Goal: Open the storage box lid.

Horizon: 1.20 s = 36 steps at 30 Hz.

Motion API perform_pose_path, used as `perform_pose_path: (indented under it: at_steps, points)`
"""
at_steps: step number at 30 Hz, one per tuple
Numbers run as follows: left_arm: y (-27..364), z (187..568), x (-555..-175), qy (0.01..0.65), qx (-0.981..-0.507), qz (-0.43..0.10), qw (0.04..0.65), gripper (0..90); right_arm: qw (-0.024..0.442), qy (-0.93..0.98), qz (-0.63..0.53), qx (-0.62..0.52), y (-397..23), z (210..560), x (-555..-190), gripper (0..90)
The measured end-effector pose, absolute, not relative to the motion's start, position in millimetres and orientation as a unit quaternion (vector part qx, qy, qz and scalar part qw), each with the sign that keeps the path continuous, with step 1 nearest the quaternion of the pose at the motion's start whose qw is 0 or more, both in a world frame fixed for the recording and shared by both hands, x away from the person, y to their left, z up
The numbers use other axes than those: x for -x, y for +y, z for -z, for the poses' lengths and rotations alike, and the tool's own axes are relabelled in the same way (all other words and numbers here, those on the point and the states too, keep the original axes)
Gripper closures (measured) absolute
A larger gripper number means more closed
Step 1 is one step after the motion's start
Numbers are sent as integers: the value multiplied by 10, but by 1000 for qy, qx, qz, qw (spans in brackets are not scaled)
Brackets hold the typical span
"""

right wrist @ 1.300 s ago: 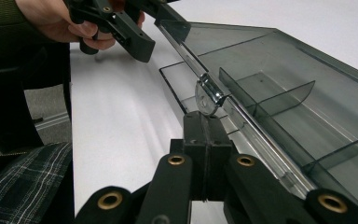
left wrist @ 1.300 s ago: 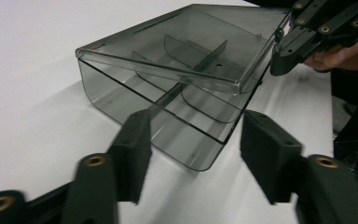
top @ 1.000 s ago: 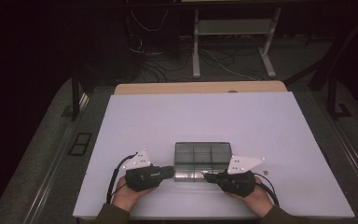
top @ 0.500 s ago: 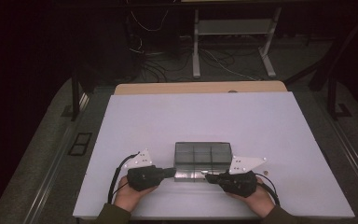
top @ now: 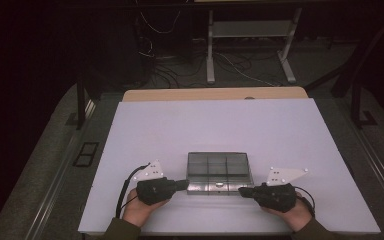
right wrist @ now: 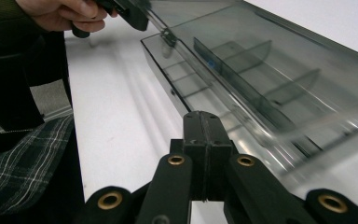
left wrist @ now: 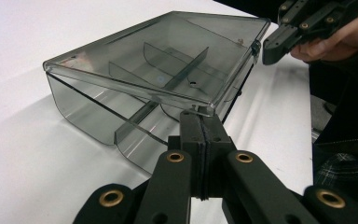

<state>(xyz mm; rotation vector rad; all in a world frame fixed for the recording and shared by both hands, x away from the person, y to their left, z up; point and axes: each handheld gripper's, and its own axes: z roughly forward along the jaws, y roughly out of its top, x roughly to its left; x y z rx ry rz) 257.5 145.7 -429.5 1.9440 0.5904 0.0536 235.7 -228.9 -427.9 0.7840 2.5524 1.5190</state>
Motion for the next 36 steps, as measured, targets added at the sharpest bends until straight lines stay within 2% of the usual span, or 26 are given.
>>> perform_pose_path:
  at_steps: [15, 36]
  points:
    - [1463, 4293, -2567, 245, -813, -23, 527, 885, 23, 820, -502, -273, -2558, 4260, -2456, 893]
    - [1475, 4242, -2586, 245, -802, -26, 544, 884, 25, 812, -515, -273, -2584, 4201, -2499, 894]
